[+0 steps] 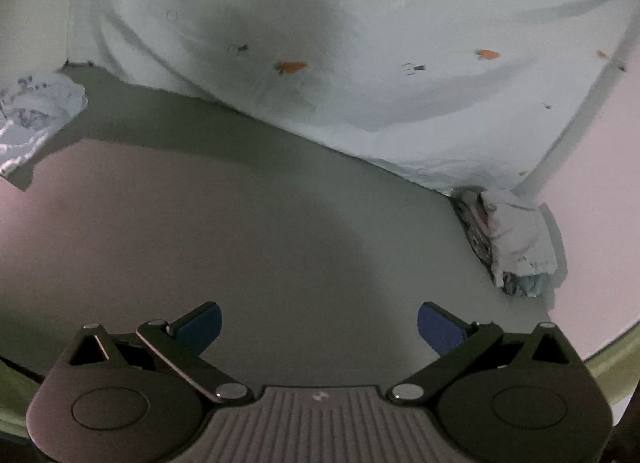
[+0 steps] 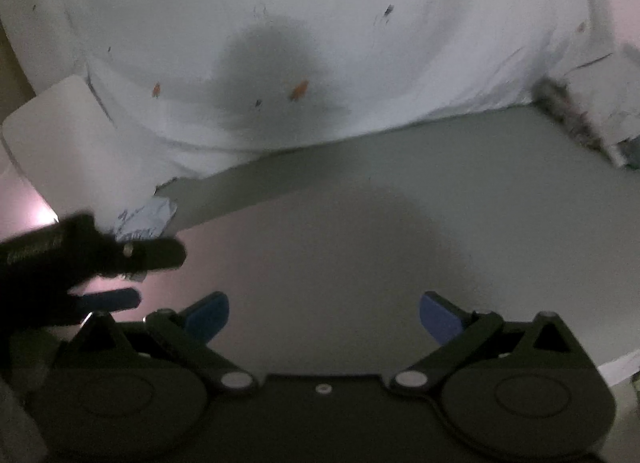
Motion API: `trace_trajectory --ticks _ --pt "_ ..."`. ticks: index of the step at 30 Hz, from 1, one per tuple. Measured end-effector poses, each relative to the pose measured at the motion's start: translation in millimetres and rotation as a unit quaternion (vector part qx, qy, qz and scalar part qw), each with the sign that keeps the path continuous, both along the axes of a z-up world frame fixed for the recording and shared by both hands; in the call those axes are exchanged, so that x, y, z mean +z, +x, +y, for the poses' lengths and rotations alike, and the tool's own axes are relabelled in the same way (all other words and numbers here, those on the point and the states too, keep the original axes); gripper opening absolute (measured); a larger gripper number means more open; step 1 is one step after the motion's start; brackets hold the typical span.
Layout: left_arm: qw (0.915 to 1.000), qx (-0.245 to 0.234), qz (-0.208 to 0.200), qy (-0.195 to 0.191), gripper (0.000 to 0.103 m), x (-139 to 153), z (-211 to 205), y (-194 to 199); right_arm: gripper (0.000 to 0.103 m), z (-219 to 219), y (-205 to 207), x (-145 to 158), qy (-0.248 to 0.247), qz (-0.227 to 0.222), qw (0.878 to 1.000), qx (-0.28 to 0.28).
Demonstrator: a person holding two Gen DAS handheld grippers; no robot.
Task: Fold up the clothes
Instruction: 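Reach both grippers to the crumpled white T-shirt and grasp it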
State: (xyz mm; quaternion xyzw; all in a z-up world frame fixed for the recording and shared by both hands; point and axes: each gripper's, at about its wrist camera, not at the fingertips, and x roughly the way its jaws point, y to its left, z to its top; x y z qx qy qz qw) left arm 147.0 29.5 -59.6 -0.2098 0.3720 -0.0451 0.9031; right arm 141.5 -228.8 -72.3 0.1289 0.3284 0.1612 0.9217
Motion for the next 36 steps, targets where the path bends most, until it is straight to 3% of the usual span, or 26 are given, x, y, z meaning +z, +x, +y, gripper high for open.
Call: trace_trajectory --ticks 6,10,13,18,23,26,27,29,33,36 --pt "0.9963 -0.012 0.017 0.084 0.102 6.1 -12.1 58.8 0.102 -6.8 63.8 -9.3 -0.019 0.018 1.0 -0.013" --pt "0.9906 -0.011 0.018 0.135 0.102 7.8 -4.2 85.2 0.092 17.3 96.0 -20.8 -0.111 -0.01 0.994 -0.005" --pt "0.9893 0.016 0.019 0.144 0.102 6.3 25.0 94.0 0.078 51.0 115.0 -19.9 -0.18 -0.036 0.983 0.016" --pt "0.9879 0.081 0.033 0.128 0.097 -7.9 105.1 108.4 0.074 120.4 139.4 -15.0 -0.241 -0.086 0.964 0.077" --pt "0.985 0.124 0.054 0.107 0.087 -34.4 206.5 142.9 0.048 211.9 172.3 -18.3 -0.289 -0.105 0.946 0.106" --pt "0.981 0.142 0.052 0.121 0.083 -49.4 269.5 174.4 0.035 278.7 192.2 -23.9 -0.315 -0.109 0.935 0.125" --pt "0.9788 0.149 0.051 0.132 0.08 -54.4 289.5 186.4 0.031 300.9 198.7 -25.8 -0.319 -0.115 0.931 0.134" --pt "0.9744 0.16 0.05 0.15 0.074 -64.9 326.3 203.0 0.01 350.1 211.3 -30.3 -0.326 -0.131 0.922 0.161" --pt "0.9607 0.201 0.066 0.18 0.064 -89.4 402.5 228.7 0.009 436.7 236.4 -40.9 -0.342 -0.164 0.899 0.217" --pt "0.9437 0.238 0.091 0.211 0.063 -105.2 448.6 242.9 0.009 498.0 259.7 -51.8 -0.357 -0.187 0.878 0.258"
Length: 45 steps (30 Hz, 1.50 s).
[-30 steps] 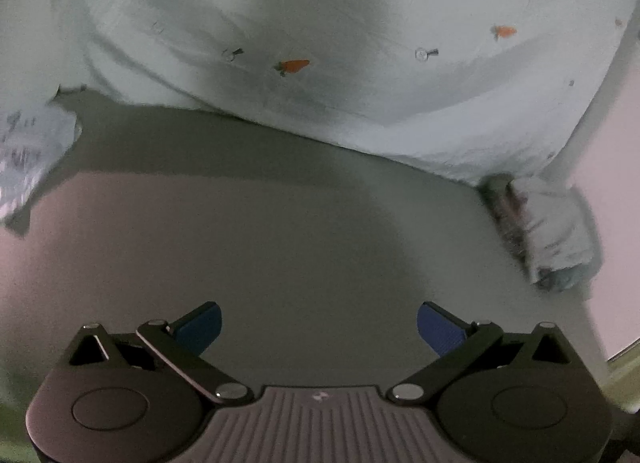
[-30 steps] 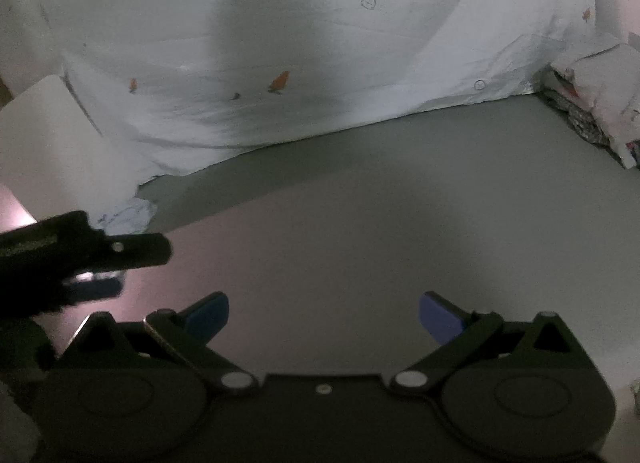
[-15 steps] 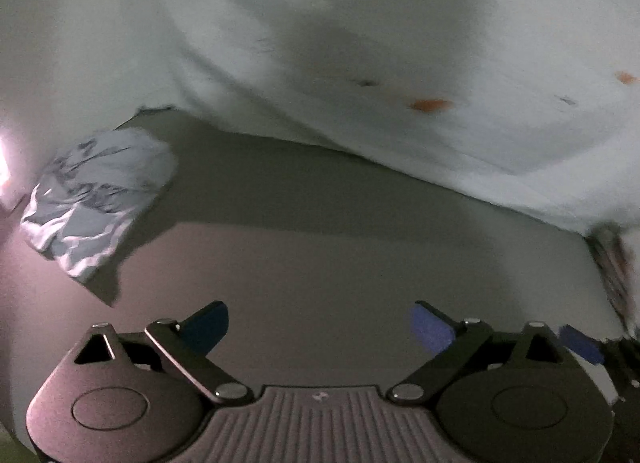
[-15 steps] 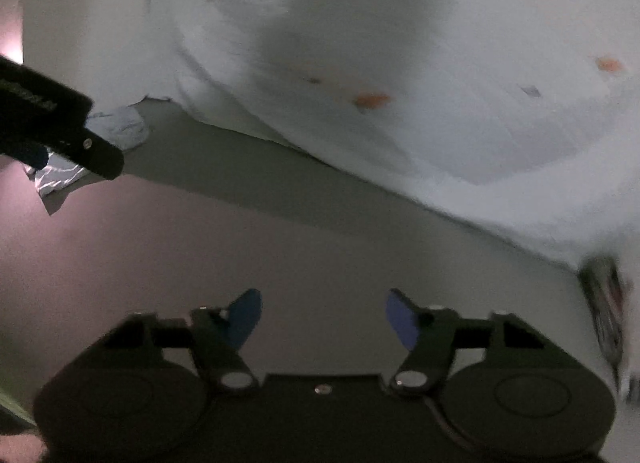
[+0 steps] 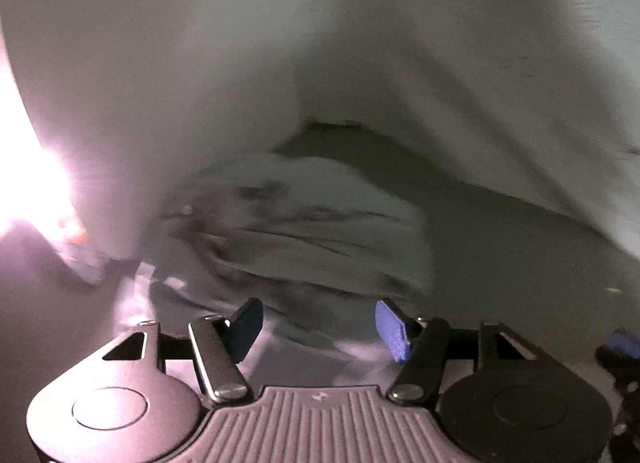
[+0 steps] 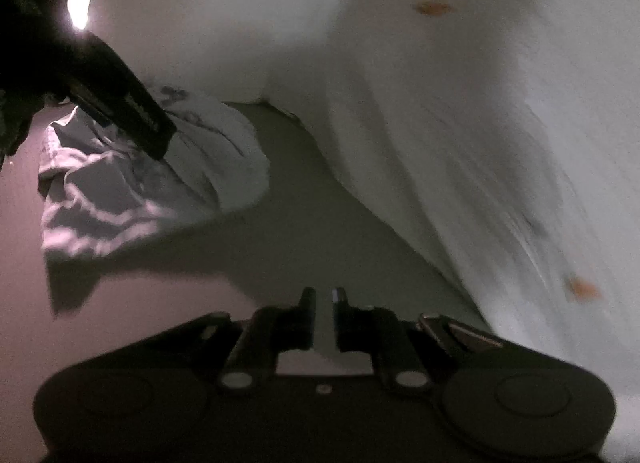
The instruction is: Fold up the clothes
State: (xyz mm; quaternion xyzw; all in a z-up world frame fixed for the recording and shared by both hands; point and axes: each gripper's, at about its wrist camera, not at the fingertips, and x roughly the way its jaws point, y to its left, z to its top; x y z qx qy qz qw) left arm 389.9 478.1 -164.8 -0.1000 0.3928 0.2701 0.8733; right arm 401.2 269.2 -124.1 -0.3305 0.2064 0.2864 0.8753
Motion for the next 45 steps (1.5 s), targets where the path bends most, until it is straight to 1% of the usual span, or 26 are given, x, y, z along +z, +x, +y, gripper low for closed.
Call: trace_trajectory --ticks 1,2,4,6,7,10,11,14,16,17,19,21,22,23,24,25,27,29,30,33,34,35,37,39,43,45 --pt "0.9999 0.01 0.007 0.009 0.063 -5.6 12.3 4.1 0.011 19.5 9.5 -4.8 -0.006 -0.002 1.0 0.017" --pt "0.9996 0.019 0.014 0.015 0.063 -11.1 22.4 8.0 0.014 38.6 20.0 -9.3 -0.012 -0.005 0.999 0.031" --pt "0.9985 0.04 0.029 0.024 0.063 -22.9 41.2 15.4 0.016 72.8 37.0 -19.6 -0.024 -0.008 0.998 0.054" --pt "0.9977 0.056 0.033 0.019 0.064 -32.0 57.0 21.4 0.017 98.9 50.3 -27.8 -0.031 -0.009 0.997 0.074" --pt "0.9975 0.062 0.031 0.013 0.064 -34.9 63.0 23.0 0.021 109.5 55.3 -30.7 -0.032 -0.003 0.996 0.087" --pt "0.9973 0.071 0.02 -0.003 0.068 -38.7 71.1 26.9 0.036 119.1 57.1 -38.1 -0.04 0.01 0.992 0.12" --pt "0.9972 0.073 0.017 -0.002 0.07 -38.7 70.6 27.8 0.037 122.2 56.8 -42.5 -0.051 0.009 0.99 0.128" --pt "0.9973 0.071 0.013 0.013 0.07 -35.3 66.7 30.7 0.037 125.8 57.2 -53.4 -0.077 0.015 0.989 0.124" --pt "0.9959 0.083 0.015 0.033 0.073 -38.1 71.3 33.0 0.037 122.9 58.3 -57.3 -0.076 0.022 0.991 0.109" --pt "0.9946 0.093 0.018 0.042 0.073 -39.8 72.3 32.9 0.037 120.6 57.6 -58.2 -0.076 0.012 0.992 0.096" --pt "0.9932 0.105 0.022 0.045 0.074 -44.3 79.4 35.5 0.038 116.6 56.3 -58.1 -0.08 -0.009 0.995 0.067" --pt "0.9928 0.108 0.026 0.046 0.078 -51.5 87.1 43.0 0.038 113.3 55.7 -56.3 -0.083 -0.028 0.995 0.044" --pt "0.9923 0.107 0.029 0.054 0.079 -54.6 88.6 47.3 0.04 111.8 55.2 -56.1 -0.086 -0.038 0.995 0.037" --pt "0.9914 0.106 0.035 0.068 0.083 -57.2 88.2 51.6 0.044 110.2 54.4 -56.5 -0.091 -0.047 0.994 0.034" --pt "0.9893 0.105 0.045 0.091 0.085 -59.1 86.5 55.8 0.045 108.5 53.5 -56.9 -0.096 -0.057 0.993 0.031" --pt "0.9854 0.104 0.06 0.12 0.085 -60.5 83.5 60.0 0.045 107.9 52.9 -58.4 -0.1 -0.068 0.992 0.029" --pt "0.9761 0.106 0.084 0.17 0.094 -63.9 78.5 67.3 0.045 107.1 50.7 -61.7 -0.105 -0.093 0.99 0.024" --pt "0.9687 0.112 0.089 0.203 0.094 -65.8 72.7 74.2 0.044 98.7 46.3 -55.6 -0.083 -0.136 0.987 0.014" --pt "0.9632 0.109 0.092 0.228 0.094 -65.6 67.0 78.6 0.044 93.3 44.5 -50.7 -0.068 -0.16 0.985 0.007" --pt "0.9397 0.092 0.095 0.316 0.094 -60.3 44.9 90.7 0.043 76.0 36.7 -32.0 -0.049 -0.243 0.969 -0.006" --pt "0.9327 0.089 0.087 0.339 0.094 -55.2 37.2 93.2 0.043 69.4 35.2 -25.5 -0.046 -0.27 0.962 -0.011" --pt "0.9276 0.086 0.078 0.355 0.094 -48.7 29.7 95.8 0.043 62.5 34.7 -19.1 -0.043 -0.292 0.955 -0.017" --pt "0.921 0.075 0.055 0.378 0.094 -31.5 12.9 100.8 0.043 48.3 35.9 -3.0 -0.031 -0.324 0.945 -0.037" --pt "0.9152 0.061 0.026 0.397 0.097 -12.1 -6.4 104.5 0.043 31.6 35.5 20.4 -0.014 -0.359 0.931 -0.064" --pt "0.9065 0.019 -0.046 0.419 0.097 32.4 -58.9 105.8 0.043 -21.4 27.6 85.4 0.032 -0.423 0.897 -0.126" --pt "0.8973 0.008 -0.09 0.432 0.097 56.2 -86.7 102.5 0.045 -50.6 16.6 117.2 0.055 -0.447 0.879 -0.154"
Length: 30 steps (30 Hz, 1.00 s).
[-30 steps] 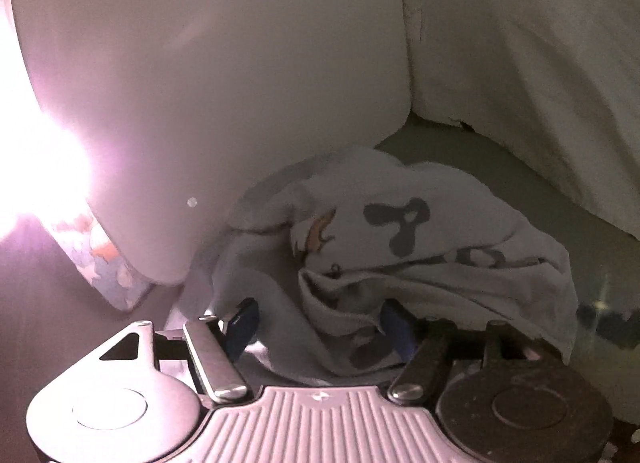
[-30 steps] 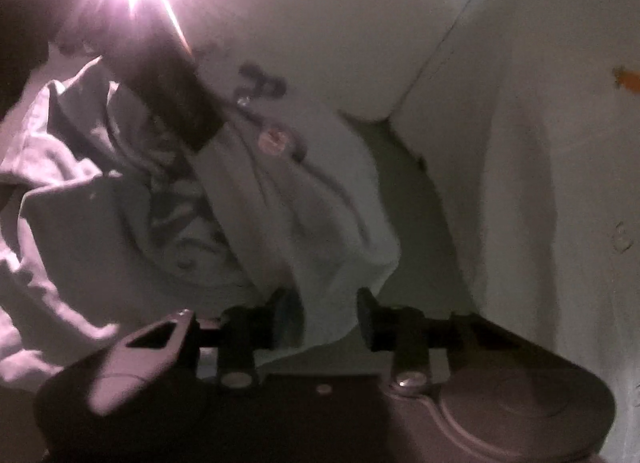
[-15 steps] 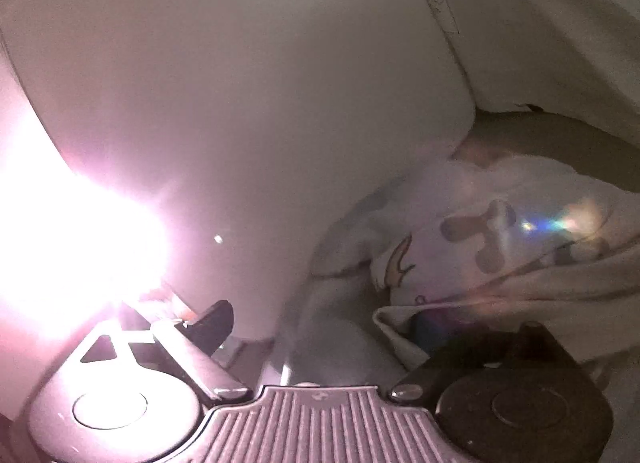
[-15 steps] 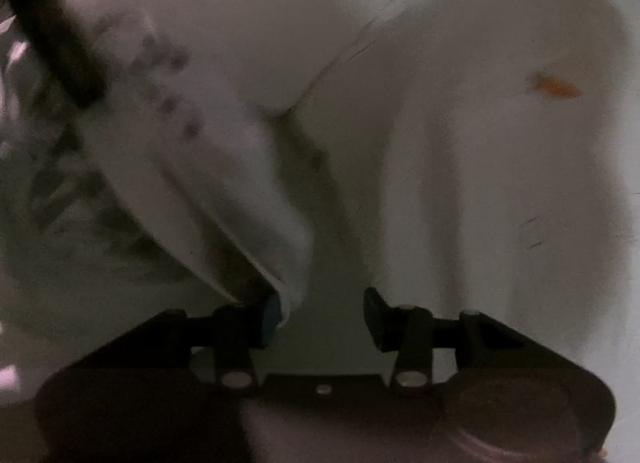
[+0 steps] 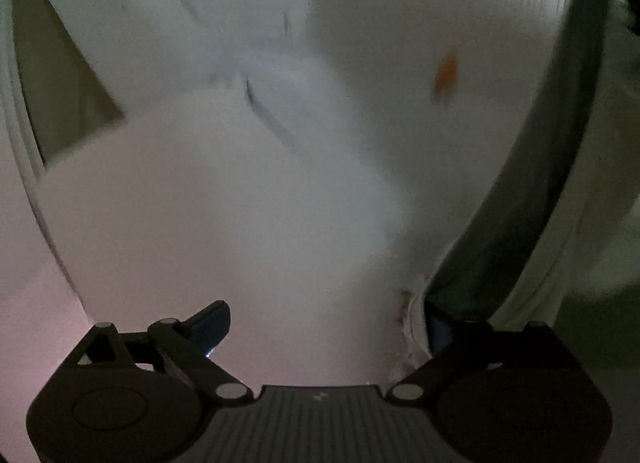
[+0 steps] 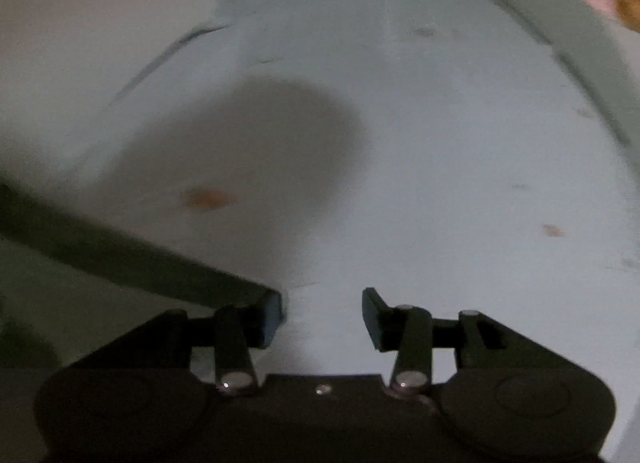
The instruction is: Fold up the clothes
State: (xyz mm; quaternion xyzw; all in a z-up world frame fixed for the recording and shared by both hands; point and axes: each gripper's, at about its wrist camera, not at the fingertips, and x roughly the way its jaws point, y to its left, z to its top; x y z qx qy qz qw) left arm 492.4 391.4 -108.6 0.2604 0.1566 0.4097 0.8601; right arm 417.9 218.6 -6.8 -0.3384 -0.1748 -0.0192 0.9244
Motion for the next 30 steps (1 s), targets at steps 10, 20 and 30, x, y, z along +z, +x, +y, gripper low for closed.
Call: trace_trajectory --ticks 10,20,30 --pt "0.9762 -0.113 -0.176 0.059 0.101 130.8 -152.7 -74.7 0.05 -182.6 -101.3 103.8 0.084 -0.156 0.98 -0.091" --pt "0.9258 -0.186 -0.312 0.103 0.103 211.1 -305.6 -176.7 0.057 -344.2 -222.6 164.6 0.139 -0.269 0.944 -0.131" --pt "0.8865 -0.24 -0.385 0.089 0.103 268.4 -385.4 -278.2 0.064 -432.6 -329.8 209.5 0.176 -0.381 0.902 -0.103"
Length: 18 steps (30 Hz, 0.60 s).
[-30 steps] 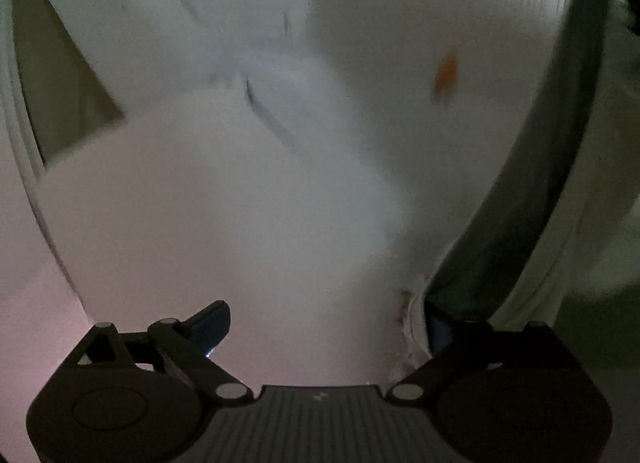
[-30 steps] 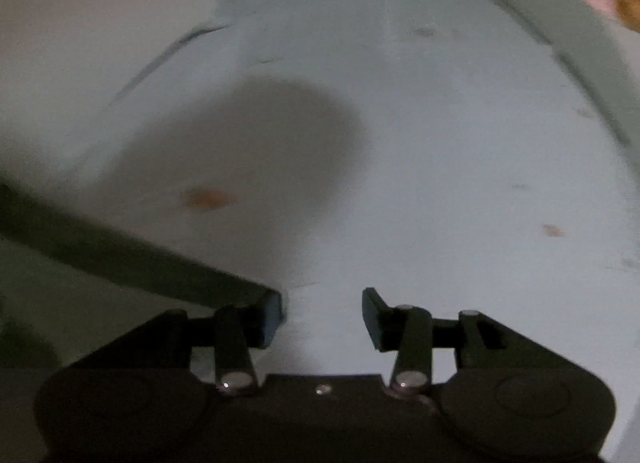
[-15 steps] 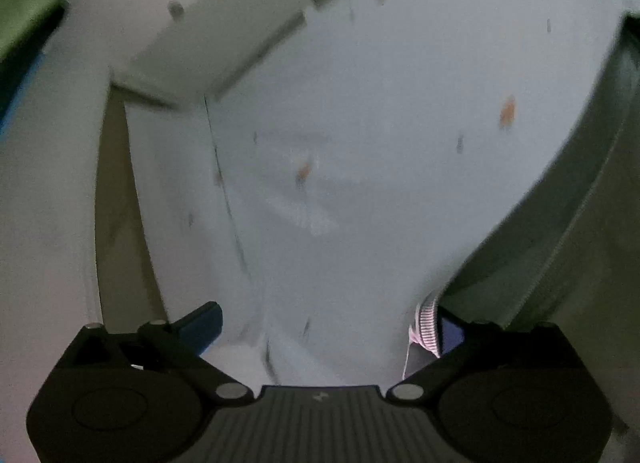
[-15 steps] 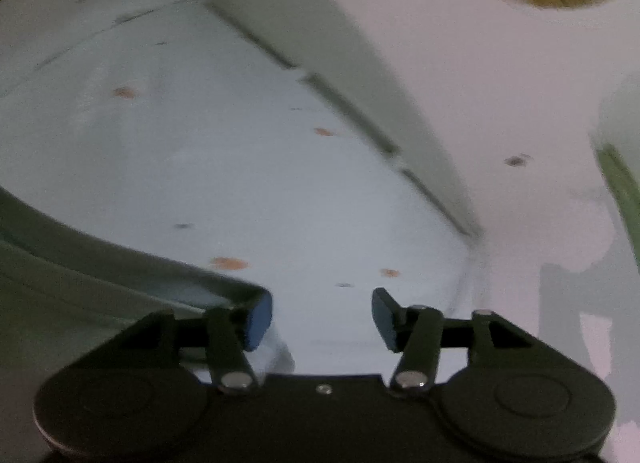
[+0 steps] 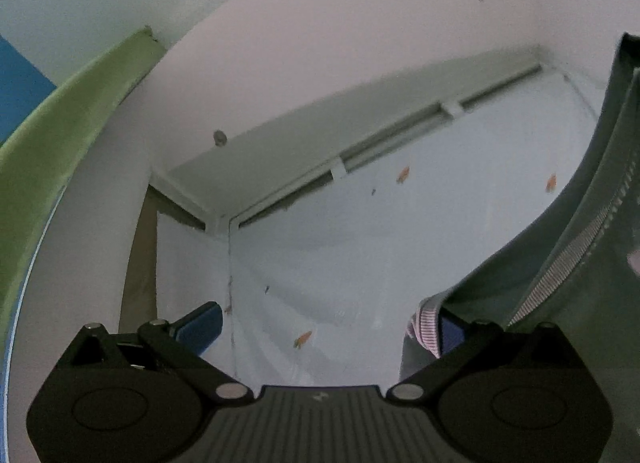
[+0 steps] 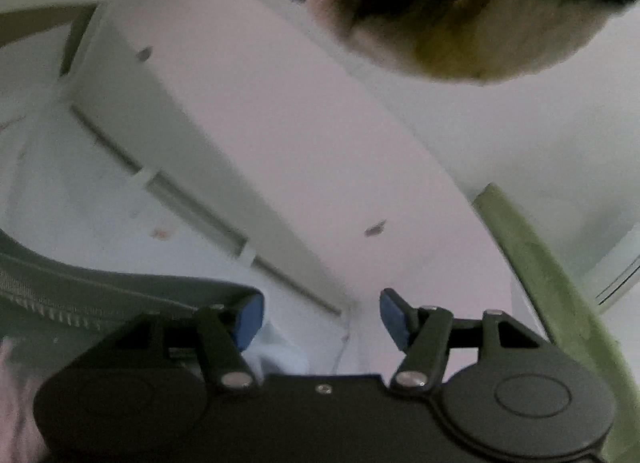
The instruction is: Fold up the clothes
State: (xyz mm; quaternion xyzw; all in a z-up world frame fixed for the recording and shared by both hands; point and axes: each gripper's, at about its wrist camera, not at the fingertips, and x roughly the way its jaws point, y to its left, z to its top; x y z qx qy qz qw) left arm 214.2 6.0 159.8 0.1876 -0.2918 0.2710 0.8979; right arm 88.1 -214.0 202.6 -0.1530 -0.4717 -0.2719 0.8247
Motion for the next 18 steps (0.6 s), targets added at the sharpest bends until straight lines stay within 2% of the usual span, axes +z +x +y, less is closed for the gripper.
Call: trace_trajectory --ticks 1,4,8,11,14,18 --pt "1.0 -0.009 -0.002 -0.003 0.103 4.5 -1.9 -8.6 0.064 -4.9 -7.9 1.2 0.0 -0.007 1.0 0.002" --pt "0.9997 -0.022 -0.002 -0.008 0.103 13.8 -4.3 -31.9 0.075 -22.7 -33.2 -0.4 0.007 -0.013 1.0 0.011" --pt "0.9998 -0.018 -0.01 -0.001 0.103 13.4 -7.9 -63.1 0.075 -30.3 -52.9 -16.2 0.021 0.011 0.999 0.043" --pt "0.9997 -0.018 -0.018 -0.005 0.103 10.7 -11.7 -79.5 0.075 -33.7 -68.4 -27.8 0.017 0.012 0.999 0.042" --pt "0.9999 -0.008 -0.001 -0.007 0.103 5.0 -12.8 -78.5 0.076 -35.7 -70.1 -37.1 0.012 0.023 0.998 0.051" --pt "0.9988 0.011 0.048 -0.008 0.103 -4.2 -3.3 -52.5 0.079 -31.4 -44.8 -44.8 0.01 0.063 0.996 0.066"
